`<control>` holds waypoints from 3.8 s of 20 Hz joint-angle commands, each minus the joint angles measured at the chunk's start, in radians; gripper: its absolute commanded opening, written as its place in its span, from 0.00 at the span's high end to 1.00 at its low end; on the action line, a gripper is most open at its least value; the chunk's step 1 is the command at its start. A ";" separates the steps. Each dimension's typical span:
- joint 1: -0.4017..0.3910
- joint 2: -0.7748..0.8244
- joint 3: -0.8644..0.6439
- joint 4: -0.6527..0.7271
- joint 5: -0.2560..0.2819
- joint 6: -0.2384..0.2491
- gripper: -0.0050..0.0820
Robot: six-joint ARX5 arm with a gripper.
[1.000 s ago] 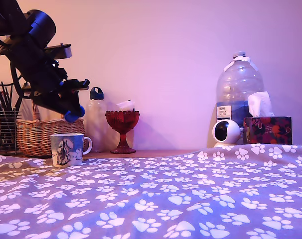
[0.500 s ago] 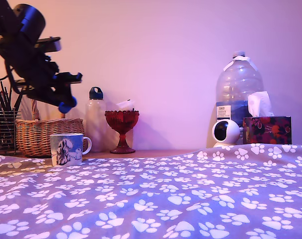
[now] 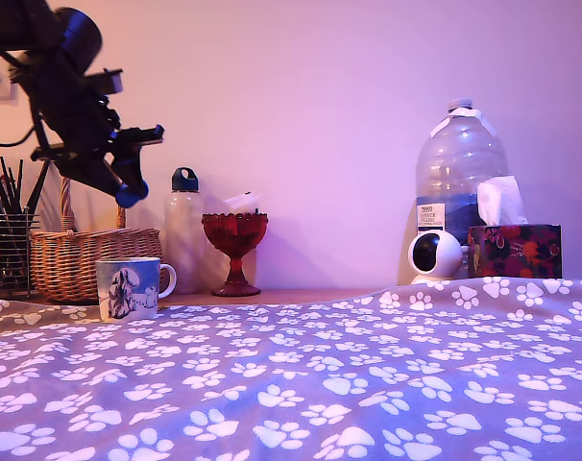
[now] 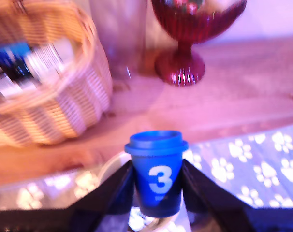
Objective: Pick the coffee capsule and then drop it inside the coffee cup in front of you
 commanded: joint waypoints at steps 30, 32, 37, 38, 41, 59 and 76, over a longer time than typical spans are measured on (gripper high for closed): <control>-0.003 0.173 0.118 -0.139 -0.069 -0.042 0.83; -0.003 0.173 0.119 -0.137 -0.069 -0.033 0.67; -0.004 0.172 0.119 -0.139 -0.073 -0.022 0.34; -0.004 0.171 0.119 -0.139 -0.073 -0.016 0.34; -0.009 0.171 0.119 -0.141 -0.073 -0.014 0.34; -0.053 -0.026 0.119 -0.388 -0.081 0.018 0.92; -0.052 -0.602 -0.554 -0.024 -0.035 -0.024 0.94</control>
